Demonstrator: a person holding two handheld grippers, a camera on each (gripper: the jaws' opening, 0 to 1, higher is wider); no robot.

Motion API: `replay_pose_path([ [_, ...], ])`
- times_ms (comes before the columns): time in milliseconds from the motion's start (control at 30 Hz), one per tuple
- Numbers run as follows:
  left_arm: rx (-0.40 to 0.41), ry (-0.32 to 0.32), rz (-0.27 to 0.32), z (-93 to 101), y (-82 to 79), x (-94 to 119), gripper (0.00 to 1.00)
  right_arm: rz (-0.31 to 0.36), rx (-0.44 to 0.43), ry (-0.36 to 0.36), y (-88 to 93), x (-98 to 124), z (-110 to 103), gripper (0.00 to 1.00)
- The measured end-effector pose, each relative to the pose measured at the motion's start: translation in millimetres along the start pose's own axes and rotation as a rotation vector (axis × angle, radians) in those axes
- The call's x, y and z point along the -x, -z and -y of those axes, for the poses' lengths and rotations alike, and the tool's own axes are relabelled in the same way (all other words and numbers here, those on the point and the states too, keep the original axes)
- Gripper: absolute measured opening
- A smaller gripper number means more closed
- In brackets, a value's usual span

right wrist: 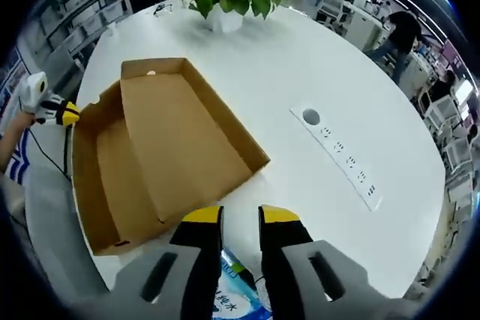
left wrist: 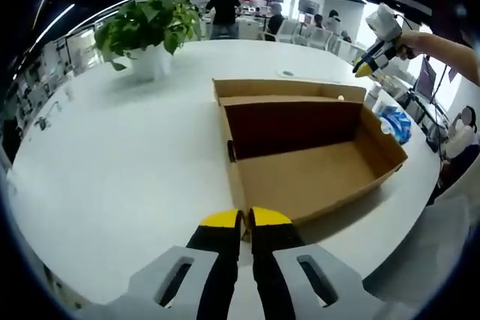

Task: Operate the shoe box by opening the lid, removing the specified soft item, and placing it in the target area until the item is outside and the box remains undamaged.

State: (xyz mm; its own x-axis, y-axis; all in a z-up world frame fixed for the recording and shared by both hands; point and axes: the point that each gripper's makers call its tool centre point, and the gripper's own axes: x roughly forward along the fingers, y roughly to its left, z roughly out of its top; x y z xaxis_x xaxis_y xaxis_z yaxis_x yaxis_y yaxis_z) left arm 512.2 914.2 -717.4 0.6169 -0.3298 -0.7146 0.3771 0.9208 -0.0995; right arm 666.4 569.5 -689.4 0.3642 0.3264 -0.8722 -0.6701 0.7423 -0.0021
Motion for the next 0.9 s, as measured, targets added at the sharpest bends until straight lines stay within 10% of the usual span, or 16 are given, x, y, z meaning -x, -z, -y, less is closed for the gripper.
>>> replay_pose_path([
  [500, 0.017, 0.006, -0.009, -0.5, -0.3, -1.0, 0.01, 0.062, -0.252, 0.068, -6.0, -32.9, 13.2, 0.11],
  [900, 0.030, 0.004, -0.002, -1.1, -0.3, -0.8, 0.01, 0.038, -0.402, -0.011, -2.0, -50.1, -6.5, 0.12],
])
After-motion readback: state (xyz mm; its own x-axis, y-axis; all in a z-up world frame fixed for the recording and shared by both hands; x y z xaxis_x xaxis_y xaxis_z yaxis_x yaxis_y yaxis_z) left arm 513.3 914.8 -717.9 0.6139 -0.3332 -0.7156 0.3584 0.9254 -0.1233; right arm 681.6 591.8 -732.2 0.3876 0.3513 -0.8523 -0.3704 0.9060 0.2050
